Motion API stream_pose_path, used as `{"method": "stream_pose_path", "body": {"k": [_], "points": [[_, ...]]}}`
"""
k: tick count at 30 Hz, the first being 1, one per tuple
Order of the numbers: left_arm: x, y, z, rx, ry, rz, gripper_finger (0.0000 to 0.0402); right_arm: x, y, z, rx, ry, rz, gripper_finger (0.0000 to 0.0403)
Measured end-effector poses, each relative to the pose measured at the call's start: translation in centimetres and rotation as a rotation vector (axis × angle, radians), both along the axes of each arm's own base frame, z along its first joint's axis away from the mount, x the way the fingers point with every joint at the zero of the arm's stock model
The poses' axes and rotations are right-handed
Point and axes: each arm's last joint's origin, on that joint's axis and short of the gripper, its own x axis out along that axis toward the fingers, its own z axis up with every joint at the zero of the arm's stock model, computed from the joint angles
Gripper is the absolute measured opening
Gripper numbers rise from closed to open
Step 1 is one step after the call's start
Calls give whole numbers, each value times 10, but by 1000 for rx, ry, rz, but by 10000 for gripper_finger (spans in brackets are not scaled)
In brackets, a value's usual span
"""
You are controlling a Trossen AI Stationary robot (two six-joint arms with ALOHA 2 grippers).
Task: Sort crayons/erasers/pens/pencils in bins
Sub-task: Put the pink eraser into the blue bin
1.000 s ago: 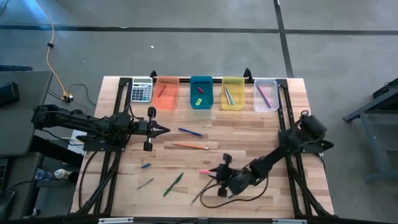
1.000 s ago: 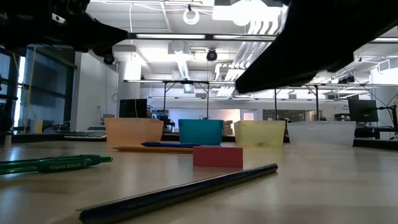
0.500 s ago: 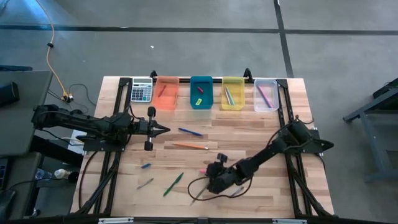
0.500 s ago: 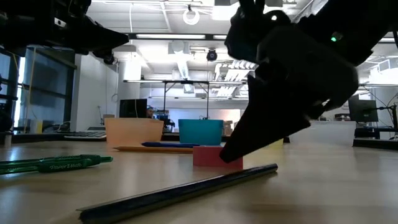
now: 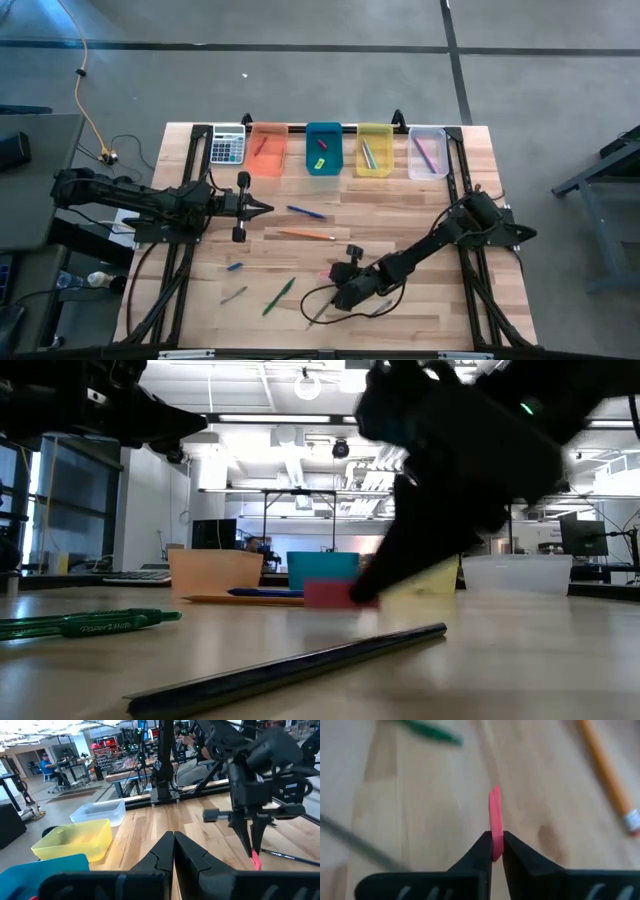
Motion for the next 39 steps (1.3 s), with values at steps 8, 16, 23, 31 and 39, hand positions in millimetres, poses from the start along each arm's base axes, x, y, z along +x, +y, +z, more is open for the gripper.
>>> {"method": "stream_pose_path", "body": {"k": [8, 16, 23, 31, 39], "points": [[0, 0, 0, -1, 0, 3, 3, 22, -68, 55, -92, 38, -284, 7], [0, 1, -1, -1, 8, 18, 3, 54, -183, 83, -145, 22, -450, 3], [0, 0, -1, -1, 7, 18, 3, 52, -279, 88, -107, -22, -601, 4], [0, 0, -1, 7, 8, 18, 3, 39, -343, 61, -28, 54, -658, 4], [0, 1, 1, 17, -7, 21, 3, 33, -360, 59, 9, 54, -651, 4]]}}
